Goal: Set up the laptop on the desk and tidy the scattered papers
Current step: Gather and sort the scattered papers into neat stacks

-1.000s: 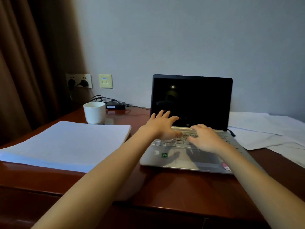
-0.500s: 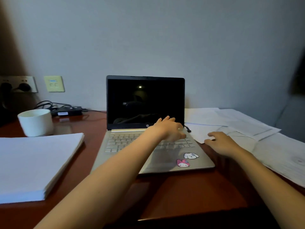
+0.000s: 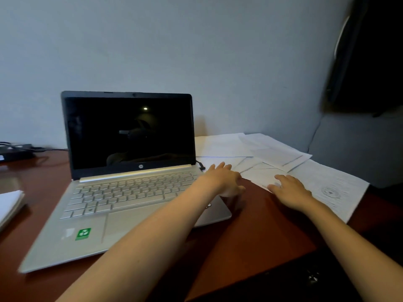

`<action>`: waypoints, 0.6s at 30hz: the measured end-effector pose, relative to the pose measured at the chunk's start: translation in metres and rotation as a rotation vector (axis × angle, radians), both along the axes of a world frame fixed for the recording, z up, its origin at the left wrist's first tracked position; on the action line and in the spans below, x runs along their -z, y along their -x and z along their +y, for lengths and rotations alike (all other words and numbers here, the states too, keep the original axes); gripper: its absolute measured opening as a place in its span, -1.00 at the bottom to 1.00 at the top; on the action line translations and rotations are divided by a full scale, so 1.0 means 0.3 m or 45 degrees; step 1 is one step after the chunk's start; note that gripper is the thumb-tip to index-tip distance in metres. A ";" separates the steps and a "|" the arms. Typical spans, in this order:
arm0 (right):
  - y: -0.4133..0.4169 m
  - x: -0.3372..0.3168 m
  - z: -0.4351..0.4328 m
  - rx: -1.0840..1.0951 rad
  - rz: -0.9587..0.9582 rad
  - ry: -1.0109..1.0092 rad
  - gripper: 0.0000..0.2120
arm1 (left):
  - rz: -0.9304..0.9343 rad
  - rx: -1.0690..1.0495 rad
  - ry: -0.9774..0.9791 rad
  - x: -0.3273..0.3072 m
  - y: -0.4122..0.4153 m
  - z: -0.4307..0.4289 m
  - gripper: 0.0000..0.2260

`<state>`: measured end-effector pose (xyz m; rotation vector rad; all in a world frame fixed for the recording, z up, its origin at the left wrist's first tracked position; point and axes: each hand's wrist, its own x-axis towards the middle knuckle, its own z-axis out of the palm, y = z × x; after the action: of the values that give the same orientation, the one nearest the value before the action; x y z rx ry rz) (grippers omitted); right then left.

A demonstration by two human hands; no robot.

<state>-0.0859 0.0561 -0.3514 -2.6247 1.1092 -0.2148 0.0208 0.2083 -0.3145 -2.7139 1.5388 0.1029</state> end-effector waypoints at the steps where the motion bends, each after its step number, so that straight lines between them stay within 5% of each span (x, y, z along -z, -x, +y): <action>1: -0.003 0.000 -0.009 -0.003 0.003 0.010 -0.49 | -0.003 -0.005 -0.001 0.004 -0.008 -0.017 -0.51; 18: -0.258 0.032 -0.176 -0.110 -0.234 -0.008 -0.62 | -0.078 -0.174 -0.156 0.018 -0.321 -0.326 -0.57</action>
<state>-0.0084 0.0033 -0.3610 -2.5794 0.9319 -0.4242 0.1172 0.1105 -0.3200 -2.6962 1.2864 0.1105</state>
